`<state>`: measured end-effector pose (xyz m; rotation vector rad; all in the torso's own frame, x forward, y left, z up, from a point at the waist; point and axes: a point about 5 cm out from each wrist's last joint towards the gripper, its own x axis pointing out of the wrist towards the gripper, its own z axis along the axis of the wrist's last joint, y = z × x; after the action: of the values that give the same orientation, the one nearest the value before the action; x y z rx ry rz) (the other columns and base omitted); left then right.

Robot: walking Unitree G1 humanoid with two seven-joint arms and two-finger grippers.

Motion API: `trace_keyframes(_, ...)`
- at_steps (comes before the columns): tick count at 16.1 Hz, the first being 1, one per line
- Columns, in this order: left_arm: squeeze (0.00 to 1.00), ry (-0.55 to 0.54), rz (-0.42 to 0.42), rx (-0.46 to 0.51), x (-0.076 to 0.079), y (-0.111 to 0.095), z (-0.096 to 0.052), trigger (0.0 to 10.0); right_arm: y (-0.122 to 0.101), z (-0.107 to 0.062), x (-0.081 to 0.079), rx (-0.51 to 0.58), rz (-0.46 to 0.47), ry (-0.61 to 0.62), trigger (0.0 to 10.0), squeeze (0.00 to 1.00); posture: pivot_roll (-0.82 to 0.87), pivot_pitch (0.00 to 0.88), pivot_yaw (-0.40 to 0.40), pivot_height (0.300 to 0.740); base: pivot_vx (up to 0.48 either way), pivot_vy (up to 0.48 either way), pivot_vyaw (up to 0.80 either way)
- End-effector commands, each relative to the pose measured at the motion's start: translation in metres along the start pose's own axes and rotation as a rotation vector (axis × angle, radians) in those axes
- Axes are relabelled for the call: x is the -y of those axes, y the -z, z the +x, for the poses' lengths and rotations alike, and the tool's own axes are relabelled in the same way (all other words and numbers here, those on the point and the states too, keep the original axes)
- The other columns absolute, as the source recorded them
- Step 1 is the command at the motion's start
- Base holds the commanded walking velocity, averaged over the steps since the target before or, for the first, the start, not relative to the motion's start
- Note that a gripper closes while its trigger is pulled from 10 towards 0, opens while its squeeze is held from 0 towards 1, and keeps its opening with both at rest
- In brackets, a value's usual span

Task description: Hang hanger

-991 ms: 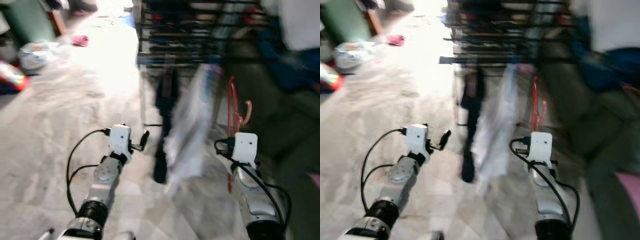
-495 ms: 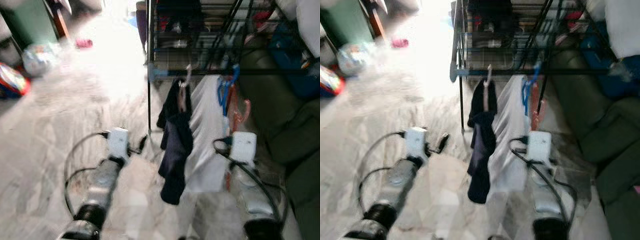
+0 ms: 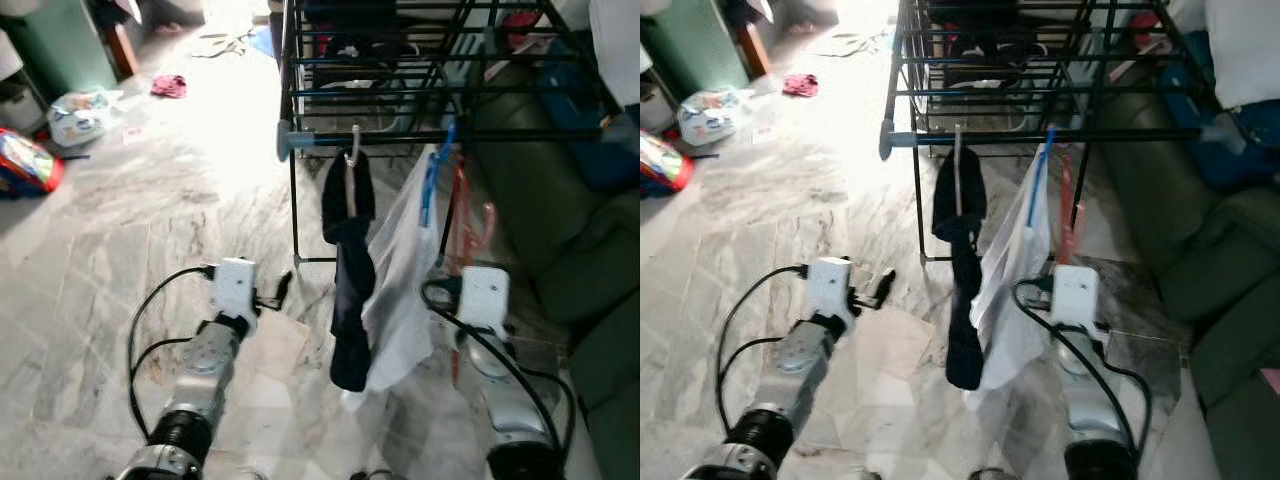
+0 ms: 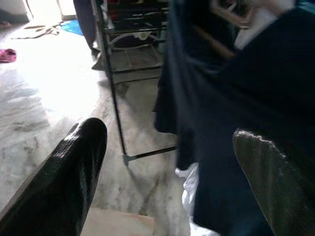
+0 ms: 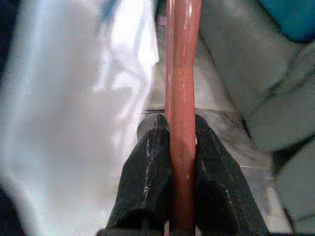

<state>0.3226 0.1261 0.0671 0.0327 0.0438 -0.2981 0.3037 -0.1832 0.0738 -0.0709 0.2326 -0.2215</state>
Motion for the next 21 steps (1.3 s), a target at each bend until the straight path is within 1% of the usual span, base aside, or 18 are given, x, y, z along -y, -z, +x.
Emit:
trace_keyframes(1, 0.00, 0.004, 0.014, -0.018, -0.004, 0.003, -0.003, 10.0, -0.006, -0.001, -0.001, 0.027, 0.007, 0.007, 10.0, 0.00, 0.01, 0.186, 0.005, 0.740, 0.000, -0.480, 0.00)
trace_keyframes(3, 0.00, 0.002, 0.013, -0.021, -0.003, 0.003, -0.003, 10.0, -0.005, -0.001, 0.000, 0.022, 0.005, 0.001, 10.0, 0.00, 0.01, 0.188, 0.004, 0.740, 0.000, -0.304, 0.00)
trace_keyframes(4, 0.00, -0.001, 0.006, -0.022, -0.003, 0.004, -0.003, 10.0, -0.004, -0.001, -0.001, 0.016, 0.004, -0.018, 10.0, 0.00, 0.00, 0.189, 0.004, 0.740, 0.000, 0.000, 0.00)
trace_keyframes(5, 0.00, -0.001, 0.018, -0.022, -0.004, 0.004, -0.003, 10.0, -0.004, -0.001, -0.002, 0.010, -0.003, -0.041, 10.0, 0.00, 0.00, 0.191, 0.006, 0.740, 0.000, 0.000, 0.00)
trace_keyframes(6, 0.00, -0.005, 0.002, -0.019, -0.004, 0.004, -0.003, 10.0, -0.002, -0.001, -0.002, -0.001, -0.009, -0.062, 10.0, 0.00, 0.00, 0.195, 0.004, 0.740, 0.000, 0.000, 0.00)
trace_keyframes(8, 0.00, -0.004, 0.001, -0.017, -0.004, 0.003, -0.002, 10.0, -0.001, -0.001, -0.002, -0.008, -0.013, -0.077, 10.0, 0.00, 0.00, 0.201, 0.005, 0.740, 0.000, 0.000, 0.00)
trace_keyframes(10, 0.00, -0.011, -0.004, 0.002, -0.006, -0.001, -0.001, 10.0, -0.005, 0.000, -0.002, 0.003, -0.012, -0.086, 10.0, 0.00, 0.00, 0.215, 0.005, 0.740, 0.000, 0.000, 0.00)
trace_keyframes(14, 0.00, -0.001, 0.002, 0.014, -0.008, -0.003, -0.002, 10.0, -0.013, 0.002, -0.004, 0.030, -0.025, -0.134, 10.0, 0.00, -0.01, 0.232, 0.008, 0.740, 0.000, 0.000, 0.00)
trace_keyframes(16, 0.00, 0.006, -0.011, 0.024, -0.008, -0.005, -0.002, 10.0, -0.018, 0.004, -0.001, 0.046, -0.020, -0.124, 10.0, 0.00, -0.01, 0.237, 0.008, 0.740, 0.000, 0.000, 0.00)
trace_keyframes(18, 0.00, 0.030, -0.020, 0.028, -0.004, -0.004, -0.003, 10.0, -0.027, 0.011, 0.008, 0.066, -0.011, -0.092, 10.0, 0.00, -0.01, 0.239, 0.004, 0.740, 0.000, 0.000, 0.00)
trace_keyframes(21, 0.00, 0.040, -0.024, 0.030, -0.003, -0.003, -0.004, 10.0, -0.030, 0.013, 0.010, 0.073, -0.016, -0.093, 10.0, 0.00, 0.00, 0.237, 0.003, 0.740, 0.266, 0.000, 0.00)
